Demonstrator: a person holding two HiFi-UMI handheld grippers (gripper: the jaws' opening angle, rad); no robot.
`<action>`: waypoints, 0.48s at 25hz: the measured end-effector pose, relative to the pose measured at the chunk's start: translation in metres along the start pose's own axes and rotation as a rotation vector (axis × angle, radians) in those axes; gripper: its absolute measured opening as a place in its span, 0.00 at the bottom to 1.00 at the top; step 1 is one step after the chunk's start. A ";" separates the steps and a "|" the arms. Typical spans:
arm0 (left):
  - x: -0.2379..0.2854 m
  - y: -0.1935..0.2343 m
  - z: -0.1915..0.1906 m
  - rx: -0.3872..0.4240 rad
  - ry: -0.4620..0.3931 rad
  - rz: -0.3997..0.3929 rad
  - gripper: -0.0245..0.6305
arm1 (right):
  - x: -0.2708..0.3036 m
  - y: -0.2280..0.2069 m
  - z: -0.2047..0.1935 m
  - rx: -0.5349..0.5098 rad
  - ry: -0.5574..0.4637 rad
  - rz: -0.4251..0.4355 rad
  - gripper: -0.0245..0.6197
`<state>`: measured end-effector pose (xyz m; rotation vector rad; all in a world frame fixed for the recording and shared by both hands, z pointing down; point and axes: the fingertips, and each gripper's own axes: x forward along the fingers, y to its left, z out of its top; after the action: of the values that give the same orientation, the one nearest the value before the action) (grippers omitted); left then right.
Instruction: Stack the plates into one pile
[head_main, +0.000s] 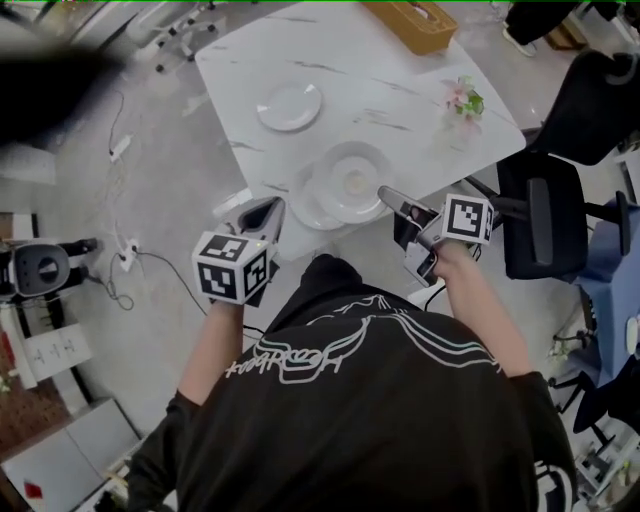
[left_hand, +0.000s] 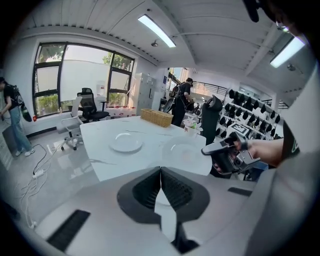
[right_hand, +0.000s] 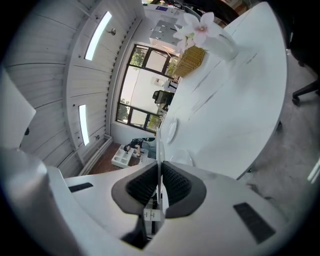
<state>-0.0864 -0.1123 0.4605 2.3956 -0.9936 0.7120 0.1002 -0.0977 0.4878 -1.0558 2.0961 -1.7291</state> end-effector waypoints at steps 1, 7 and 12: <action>-0.005 0.002 -0.002 -0.009 0.000 0.009 0.07 | 0.004 -0.001 -0.004 0.009 0.014 -0.003 0.11; -0.028 0.017 -0.014 -0.043 0.002 0.062 0.07 | 0.030 -0.006 -0.021 0.028 0.078 -0.025 0.11; -0.042 0.035 -0.025 -0.065 0.013 0.078 0.07 | 0.047 -0.012 -0.034 0.068 0.087 -0.061 0.11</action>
<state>-0.1450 -0.0989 0.4616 2.3043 -1.0932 0.7108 0.0511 -0.1033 0.5202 -1.0539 2.0596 -1.8940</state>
